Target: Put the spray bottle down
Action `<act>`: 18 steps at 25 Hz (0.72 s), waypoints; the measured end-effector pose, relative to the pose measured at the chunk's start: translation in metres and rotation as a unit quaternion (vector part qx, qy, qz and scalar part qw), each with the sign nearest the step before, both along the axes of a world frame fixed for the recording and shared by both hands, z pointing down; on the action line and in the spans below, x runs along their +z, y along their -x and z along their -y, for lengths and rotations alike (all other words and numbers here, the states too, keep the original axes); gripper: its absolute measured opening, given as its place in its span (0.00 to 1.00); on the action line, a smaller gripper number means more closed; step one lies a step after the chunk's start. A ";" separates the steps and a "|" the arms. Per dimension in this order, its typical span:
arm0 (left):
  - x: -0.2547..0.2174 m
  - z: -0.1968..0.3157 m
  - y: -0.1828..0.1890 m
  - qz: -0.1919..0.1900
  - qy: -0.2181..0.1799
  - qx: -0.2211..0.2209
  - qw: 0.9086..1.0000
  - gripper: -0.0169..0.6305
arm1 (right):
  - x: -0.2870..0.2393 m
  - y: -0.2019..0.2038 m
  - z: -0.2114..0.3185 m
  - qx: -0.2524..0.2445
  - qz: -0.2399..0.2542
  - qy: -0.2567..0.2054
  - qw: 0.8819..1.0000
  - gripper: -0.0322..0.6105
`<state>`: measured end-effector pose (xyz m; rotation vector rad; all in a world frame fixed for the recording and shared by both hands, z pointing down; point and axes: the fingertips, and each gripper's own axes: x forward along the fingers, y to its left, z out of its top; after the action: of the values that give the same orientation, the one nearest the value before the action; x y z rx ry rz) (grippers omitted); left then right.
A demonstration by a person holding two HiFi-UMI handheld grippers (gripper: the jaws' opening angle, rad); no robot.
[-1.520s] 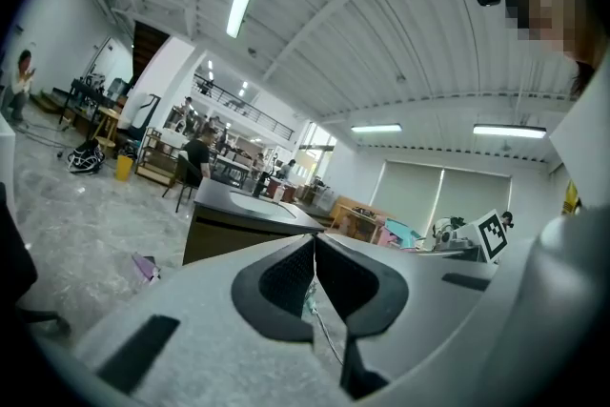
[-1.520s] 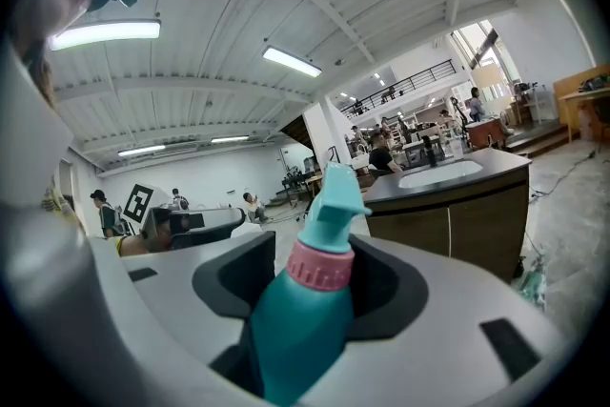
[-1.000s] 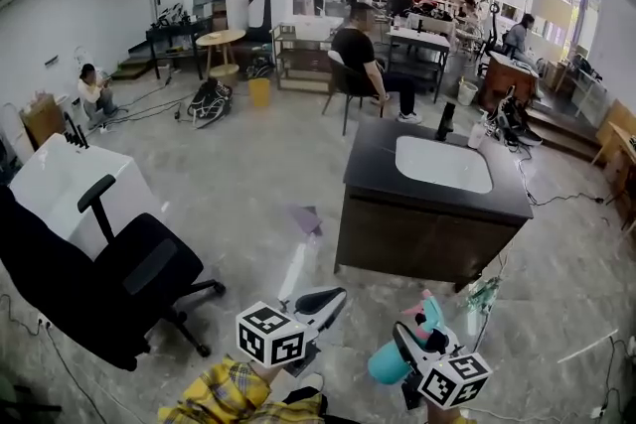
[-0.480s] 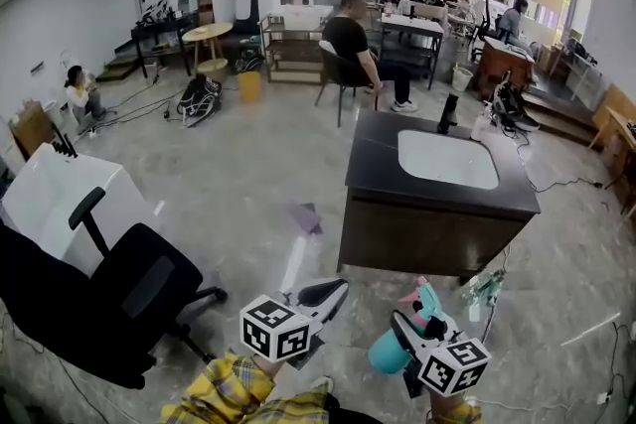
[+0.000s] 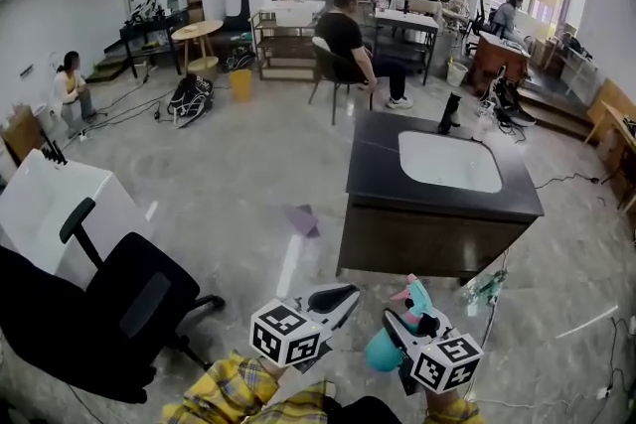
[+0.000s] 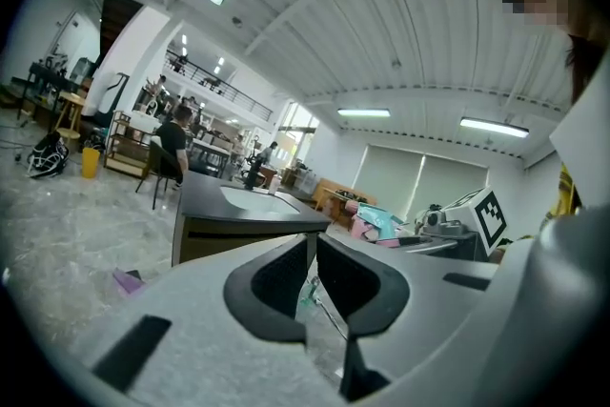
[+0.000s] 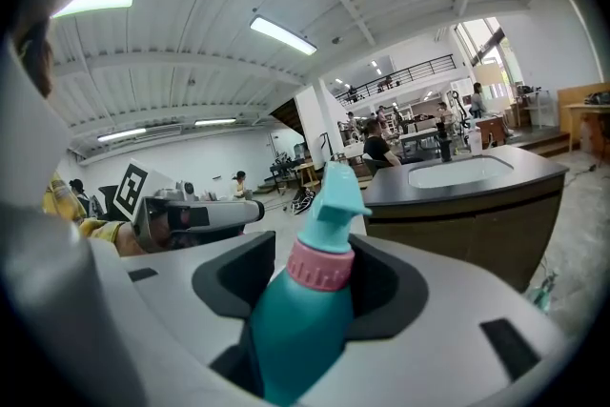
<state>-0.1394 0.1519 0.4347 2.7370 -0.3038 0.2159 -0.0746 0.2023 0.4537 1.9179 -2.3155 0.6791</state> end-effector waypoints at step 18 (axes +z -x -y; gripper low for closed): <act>-0.006 0.070 -0.075 -0.026 0.010 -0.036 0.999 0.04 | 0.003 -0.071 0.071 -0.039 -0.002 -0.001 0.999 0.38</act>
<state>-0.0645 0.0820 0.4287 2.7003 -0.3841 0.1283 -0.0039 0.1313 0.4565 1.8174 -2.3747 0.6667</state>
